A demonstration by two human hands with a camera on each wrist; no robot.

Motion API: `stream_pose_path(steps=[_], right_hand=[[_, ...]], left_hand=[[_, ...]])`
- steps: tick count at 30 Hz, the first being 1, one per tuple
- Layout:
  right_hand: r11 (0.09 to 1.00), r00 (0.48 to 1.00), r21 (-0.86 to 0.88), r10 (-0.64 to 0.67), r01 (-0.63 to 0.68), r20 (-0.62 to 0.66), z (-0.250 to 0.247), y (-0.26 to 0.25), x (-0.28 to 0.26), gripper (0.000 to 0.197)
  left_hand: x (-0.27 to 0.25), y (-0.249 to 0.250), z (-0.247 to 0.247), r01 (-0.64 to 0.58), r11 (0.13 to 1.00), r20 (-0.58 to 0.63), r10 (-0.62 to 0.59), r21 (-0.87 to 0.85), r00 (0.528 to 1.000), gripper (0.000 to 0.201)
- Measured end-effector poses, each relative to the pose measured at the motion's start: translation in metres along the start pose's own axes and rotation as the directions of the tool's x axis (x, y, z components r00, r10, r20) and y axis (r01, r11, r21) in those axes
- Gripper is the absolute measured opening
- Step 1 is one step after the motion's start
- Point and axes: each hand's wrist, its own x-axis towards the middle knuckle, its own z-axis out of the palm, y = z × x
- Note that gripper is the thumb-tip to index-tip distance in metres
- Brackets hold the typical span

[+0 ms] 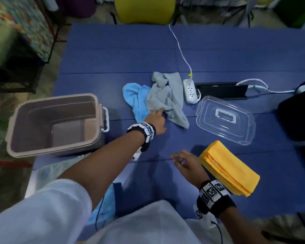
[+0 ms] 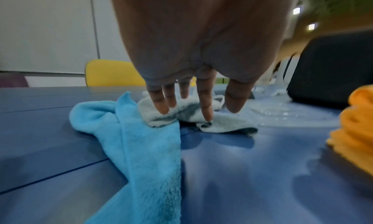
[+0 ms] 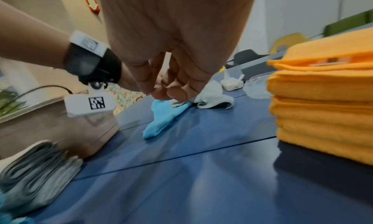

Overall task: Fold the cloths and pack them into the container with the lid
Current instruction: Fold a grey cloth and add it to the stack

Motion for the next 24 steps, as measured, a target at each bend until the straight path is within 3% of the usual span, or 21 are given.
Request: stream_pose_path(steps=[3,6,8,11,13,15,17,21,22,24], right_hand=[[0.998,1.0,0.054,0.028,-0.028,0.004,-0.015,0.016,0.003,0.037],[0.995,0.999,0.098,0.025,-0.028,0.035,-0.024,0.028,0.008,0.039],[0.994,0.999,0.105,0.027,-0.025,-0.021,-0.031,0.03,0.016,0.037],[1.0,0.977,0.003,-0.017,0.018,-0.211,-0.039,0.026,0.032,0.032],[0.999,0.96,-0.04,-0.044,0.034,-0.277,-0.038,0.023,0.043,0.042],[0.996,0.973,-0.066,-0.068,0.055,-0.218,-0.034,0.021,0.051,0.059],[0.977,0.989,-0.186,-0.122,0.105,-0.084,-0.024,0.018,0.05,0.063],[0.877,0.965,-0.472,0.042,0.088,0.258,-0.01,0.013,0.026,0.035],[0.879,0.961,-0.473,0.076,0.062,0.266,-0.011,0.012,0.021,0.03],[0.909,0.986,-0.415,0.038,0.034,0.165,-0.022,0.007,0.02,0.024]], left_hand=[[0.035,0.011,0.003,0.053,0.985,-0.029,-0.049,0.164,0.998,0.035],[0.057,0.011,0.002,0.097,0.974,-0.017,-0.095,0.207,0.995,0.037],[0.06,0.01,0.001,0.078,0.975,-0.076,-0.064,0.209,0.995,0.032],[0.031,0.016,0.006,-0.116,0.993,-0.261,0.102,-0.037,0.96,0.012],[-0.008,0.029,0.013,-0.188,0.944,-0.304,0.101,-0.272,0.947,0.011],[-0.051,0.043,0.023,-0.23,0.853,-0.35,0.06,-0.468,0.935,0.017],[-0.092,0.054,0.032,-0.228,0.787,-0.336,0.027,-0.573,0.941,0.022],[-0.145,0.049,0.045,-0.089,0.826,-0.265,-0.075,-0.556,0.961,0.034],[-0.151,0.042,0.044,-0.054,0.848,-0.285,-0.116,-0.528,0.952,0.039],[-0.157,0.025,0.027,-0.018,0.873,-0.381,-0.194,-0.488,0.904,0.043]])
